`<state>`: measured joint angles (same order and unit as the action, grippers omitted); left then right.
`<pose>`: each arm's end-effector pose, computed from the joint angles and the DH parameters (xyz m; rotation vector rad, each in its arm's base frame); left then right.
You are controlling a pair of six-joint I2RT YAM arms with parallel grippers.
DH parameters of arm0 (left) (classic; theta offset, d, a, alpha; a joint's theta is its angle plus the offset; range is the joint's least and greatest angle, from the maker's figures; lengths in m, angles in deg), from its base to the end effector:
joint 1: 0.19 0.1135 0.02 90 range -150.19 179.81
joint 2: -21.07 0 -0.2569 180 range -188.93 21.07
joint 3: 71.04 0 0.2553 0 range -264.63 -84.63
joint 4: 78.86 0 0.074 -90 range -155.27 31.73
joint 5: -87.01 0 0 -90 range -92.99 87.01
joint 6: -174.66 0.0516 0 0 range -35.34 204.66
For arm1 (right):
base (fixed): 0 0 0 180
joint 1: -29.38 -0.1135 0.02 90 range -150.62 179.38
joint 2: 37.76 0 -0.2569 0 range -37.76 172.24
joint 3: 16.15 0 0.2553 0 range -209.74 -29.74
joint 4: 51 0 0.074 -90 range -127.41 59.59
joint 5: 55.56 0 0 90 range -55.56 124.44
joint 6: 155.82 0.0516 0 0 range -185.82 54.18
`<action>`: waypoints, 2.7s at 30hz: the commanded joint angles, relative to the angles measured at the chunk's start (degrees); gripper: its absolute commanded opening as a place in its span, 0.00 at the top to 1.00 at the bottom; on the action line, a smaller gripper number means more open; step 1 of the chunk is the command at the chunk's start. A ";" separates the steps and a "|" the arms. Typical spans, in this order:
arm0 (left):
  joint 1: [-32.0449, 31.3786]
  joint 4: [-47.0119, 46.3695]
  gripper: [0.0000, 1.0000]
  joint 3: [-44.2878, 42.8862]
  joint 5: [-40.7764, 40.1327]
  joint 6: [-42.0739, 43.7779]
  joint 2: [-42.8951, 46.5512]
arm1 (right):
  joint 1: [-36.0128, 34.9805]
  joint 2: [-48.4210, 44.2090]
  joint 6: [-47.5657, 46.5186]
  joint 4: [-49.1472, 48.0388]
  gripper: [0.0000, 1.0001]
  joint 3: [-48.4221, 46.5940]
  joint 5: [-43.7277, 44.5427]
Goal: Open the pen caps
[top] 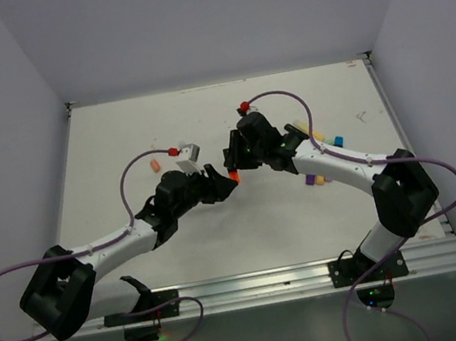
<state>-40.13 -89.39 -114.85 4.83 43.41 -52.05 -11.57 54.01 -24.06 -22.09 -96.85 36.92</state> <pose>0.2151 -0.1893 0.1941 0.0768 2.0481 -1.0603 0.2845 0.2439 0.2406 0.0407 2.3692 0.6919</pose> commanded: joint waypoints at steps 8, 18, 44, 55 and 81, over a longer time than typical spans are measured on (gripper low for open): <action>-0.57 -1.54 0.46 -1.95 -0.96 -2.51 -2.64 | -1.24 -3.26 3.68 -4.94 1.00 1.28 2.70; -0.84 -2.77 0.48 -2.92 -0.96 -3.48 -4.13 | -2.12 -4.23 4.56 -6.17 1.00 2.95 2.53; -0.93 -4.09 1.00 -2.66 1.15 -3.22 -4.57 | -3.17 -5.19 6.93 -10.65 1.00 5.32 1.65; -0.93 -5.32 1.00 0.16 0.54 -0.93 -1.06 | -3.17 -2.74 3.33 -8.72 0.67 2.70 2.00; -0.93 -4.10 1.00 7.01 0.27 -3.04 5.36 | 8.86 11.15 6.23 -26.91 1.00 -9.88 11.58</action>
<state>-41.14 -92.71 -108.45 2.73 39.25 -48.44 -6.91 65.44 -18.42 -42.44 -103.10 43.50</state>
